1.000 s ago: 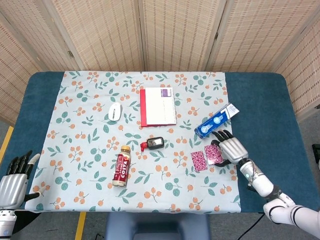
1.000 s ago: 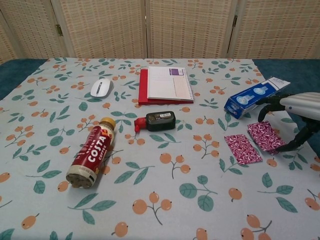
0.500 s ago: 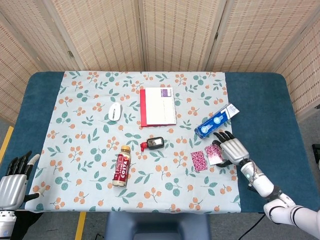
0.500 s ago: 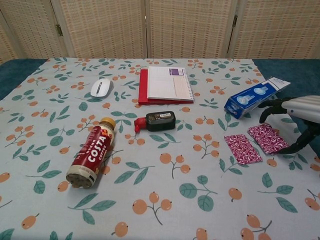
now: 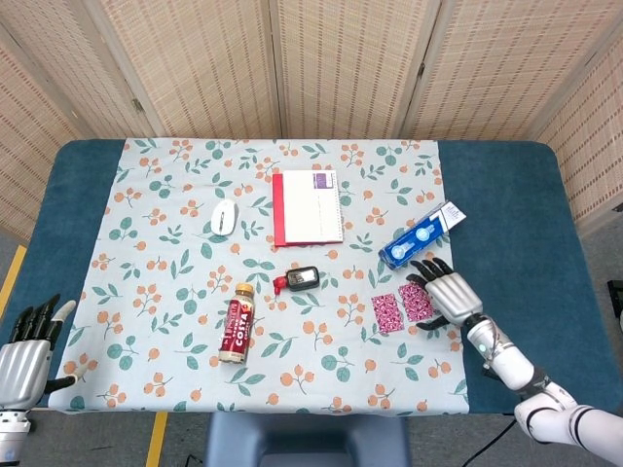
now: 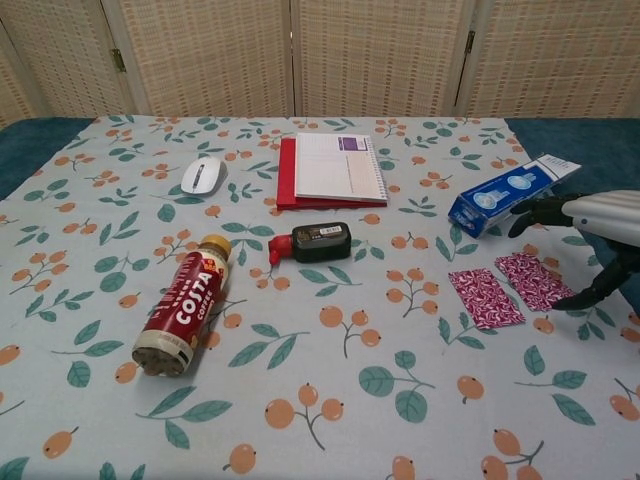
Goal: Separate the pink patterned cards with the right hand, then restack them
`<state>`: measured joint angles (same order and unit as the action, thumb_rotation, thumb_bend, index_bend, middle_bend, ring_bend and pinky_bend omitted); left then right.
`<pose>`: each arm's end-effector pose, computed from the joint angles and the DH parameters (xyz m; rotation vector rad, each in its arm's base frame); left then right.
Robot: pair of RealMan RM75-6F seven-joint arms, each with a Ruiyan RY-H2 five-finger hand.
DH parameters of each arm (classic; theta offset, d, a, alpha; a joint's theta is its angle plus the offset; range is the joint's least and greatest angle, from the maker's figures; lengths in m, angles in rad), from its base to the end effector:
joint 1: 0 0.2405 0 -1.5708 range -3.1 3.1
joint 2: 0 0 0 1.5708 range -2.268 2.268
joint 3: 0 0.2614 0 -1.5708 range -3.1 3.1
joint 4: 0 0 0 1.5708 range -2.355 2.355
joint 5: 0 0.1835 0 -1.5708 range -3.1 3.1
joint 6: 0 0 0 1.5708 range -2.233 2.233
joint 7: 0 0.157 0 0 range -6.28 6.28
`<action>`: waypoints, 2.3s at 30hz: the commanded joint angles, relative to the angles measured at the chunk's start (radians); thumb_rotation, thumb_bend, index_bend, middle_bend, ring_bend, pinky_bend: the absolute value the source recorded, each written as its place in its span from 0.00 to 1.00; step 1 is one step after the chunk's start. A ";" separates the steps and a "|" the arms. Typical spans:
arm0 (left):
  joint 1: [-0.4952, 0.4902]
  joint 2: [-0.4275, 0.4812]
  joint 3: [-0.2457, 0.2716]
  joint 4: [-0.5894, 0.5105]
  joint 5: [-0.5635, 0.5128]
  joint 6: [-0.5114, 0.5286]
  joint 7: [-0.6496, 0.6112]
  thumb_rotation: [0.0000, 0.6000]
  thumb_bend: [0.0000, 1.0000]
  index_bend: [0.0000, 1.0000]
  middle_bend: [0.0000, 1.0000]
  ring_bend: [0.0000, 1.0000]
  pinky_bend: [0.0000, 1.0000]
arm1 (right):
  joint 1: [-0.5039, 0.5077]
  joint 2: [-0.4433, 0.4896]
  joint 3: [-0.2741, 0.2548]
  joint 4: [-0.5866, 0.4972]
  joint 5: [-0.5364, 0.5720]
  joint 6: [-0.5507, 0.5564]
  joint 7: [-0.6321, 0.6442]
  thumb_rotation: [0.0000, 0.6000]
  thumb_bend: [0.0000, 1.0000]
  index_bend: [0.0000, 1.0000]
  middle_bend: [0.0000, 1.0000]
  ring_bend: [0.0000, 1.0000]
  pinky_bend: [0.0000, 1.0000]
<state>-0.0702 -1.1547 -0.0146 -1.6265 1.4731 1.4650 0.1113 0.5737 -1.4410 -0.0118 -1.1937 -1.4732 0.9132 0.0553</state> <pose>-0.3111 0.1806 0.1664 -1.4109 -0.9186 -0.8011 -0.2752 -0.3215 0.0345 1.9662 -0.9421 0.6875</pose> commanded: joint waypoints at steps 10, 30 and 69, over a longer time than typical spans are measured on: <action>0.002 -0.012 0.004 0.034 0.007 -0.002 -0.037 1.00 0.22 0.12 0.01 0.09 0.00 | 0.011 -0.016 0.015 -0.145 0.065 -0.043 -0.148 0.74 0.18 0.17 0.07 0.00 0.00; -0.001 -0.022 0.003 0.064 0.003 -0.015 -0.060 1.00 0.22 0.12 0.01 0.09 0.00 | 0.047 -0.071 0.047 -0.098 0.167 -0.115 -0.237 0.74 0.18 0.17 0.07 0.00 0.00; -0.009 -0.019 0.006 0.048 0.003 -0.031 -0.047 1.00 0.22 0.12 0.01 0.09 0.00 | 0.012 0.061 0.056 -0.149 0.176 -0.043 -0.210 0.74 0.18 0.31 0.08 0.00 0.00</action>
<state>-0.0784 -1.1731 -0.0089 -1.5776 1.4762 1.4349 0.0638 0.5864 -1.3785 0.0423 -1.3547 -1.3024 0.8760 -0.1635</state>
